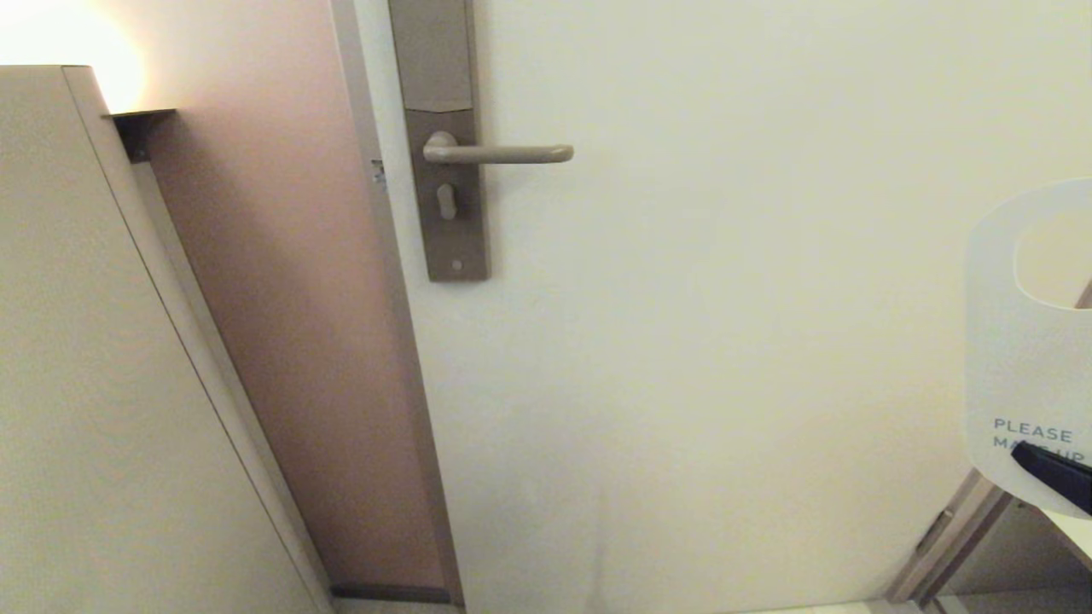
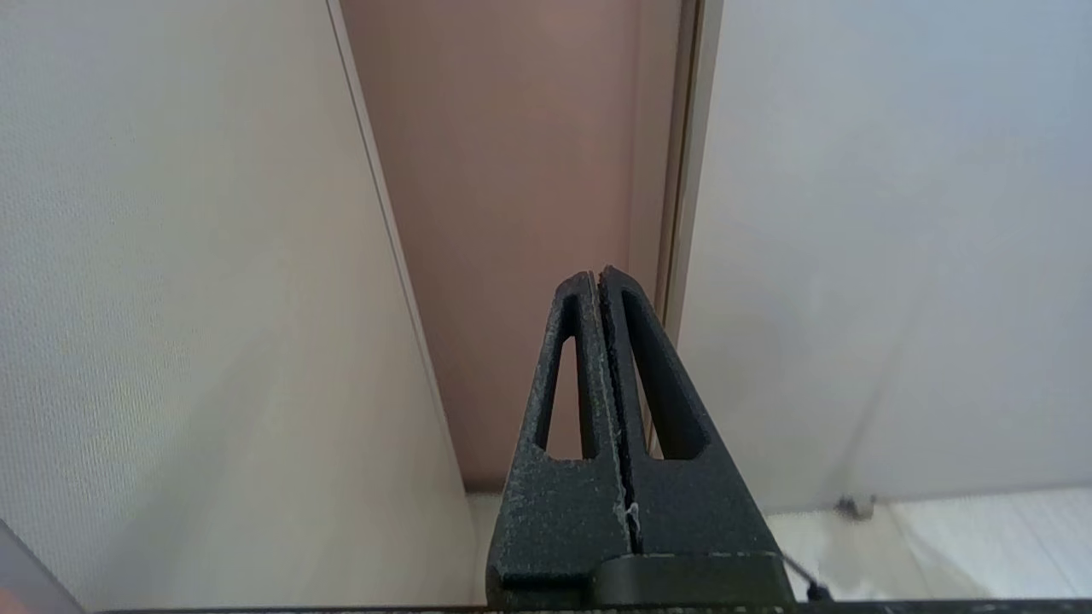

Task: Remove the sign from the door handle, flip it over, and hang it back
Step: Hang the sign back with the other side facing out

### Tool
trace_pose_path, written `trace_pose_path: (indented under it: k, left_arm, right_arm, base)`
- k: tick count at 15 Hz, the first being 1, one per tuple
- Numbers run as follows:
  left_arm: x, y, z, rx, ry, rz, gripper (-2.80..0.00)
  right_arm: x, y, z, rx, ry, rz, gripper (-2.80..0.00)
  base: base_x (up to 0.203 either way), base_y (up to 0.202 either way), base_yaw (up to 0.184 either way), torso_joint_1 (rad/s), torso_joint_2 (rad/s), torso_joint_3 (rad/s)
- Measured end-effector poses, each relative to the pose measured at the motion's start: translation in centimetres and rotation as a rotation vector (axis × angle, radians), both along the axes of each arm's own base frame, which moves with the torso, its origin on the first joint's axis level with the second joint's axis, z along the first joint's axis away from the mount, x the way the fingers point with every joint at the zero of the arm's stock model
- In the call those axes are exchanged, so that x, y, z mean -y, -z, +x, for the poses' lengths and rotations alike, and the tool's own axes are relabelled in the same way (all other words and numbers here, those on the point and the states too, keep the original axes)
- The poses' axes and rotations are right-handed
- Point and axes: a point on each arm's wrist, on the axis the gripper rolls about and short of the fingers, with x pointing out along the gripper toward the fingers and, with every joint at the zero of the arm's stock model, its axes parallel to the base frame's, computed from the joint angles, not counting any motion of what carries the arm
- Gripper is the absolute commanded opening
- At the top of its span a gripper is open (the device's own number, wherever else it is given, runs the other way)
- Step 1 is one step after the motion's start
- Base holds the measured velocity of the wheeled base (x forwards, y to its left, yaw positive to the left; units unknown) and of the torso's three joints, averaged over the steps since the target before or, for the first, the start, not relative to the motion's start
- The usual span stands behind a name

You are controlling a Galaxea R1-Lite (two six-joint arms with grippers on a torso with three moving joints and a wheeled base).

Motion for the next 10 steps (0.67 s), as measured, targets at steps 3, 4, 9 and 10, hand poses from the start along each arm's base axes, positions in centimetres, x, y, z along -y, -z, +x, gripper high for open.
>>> trace_pose_path:
  k: [3, 4, 9, 10]
  left_arm:
    - [0.0, 0.1, -0.2, 0.03, 0.003, -0.001, -2.8]
    - [0.0, 0.1, -0.2, 0.035, 0.003, -0.001, -2.8]
    - [0.0, 0.1, -0.3, 0.039, 0.002, -0.001, -2.8]
    - [0.0, 0.1, -0.3, 0.039, 0.002, -0.001, -2.8]
  right_arm:
    - [0.0, -0.5, 0.0, -0.001, 0.018, 0.026, -2.8]
    - [0.0, -0.7, 0.2, -0.001, 0.019, 0.026, -2.8]
    - [0.1, -3.1, 2.8, 0.033, 0.015, 0.023, -2.8]
    - [0.1, -3.7, 3.8, 0.051, 0.012, 0.022, -2.8]
  base:
    - [0.0, 0.0, 0.0, 0.0, 0.0, 0.0]
    - [0.0, 0.0, 0.0, 0.0, 0.0, 0.0]
    - [0.0, 0.0, 0.0, 0.0, 0.0, 0.0]
    - [0.0, 0.0, 0.0, 0.0, 0.0, 0.0]
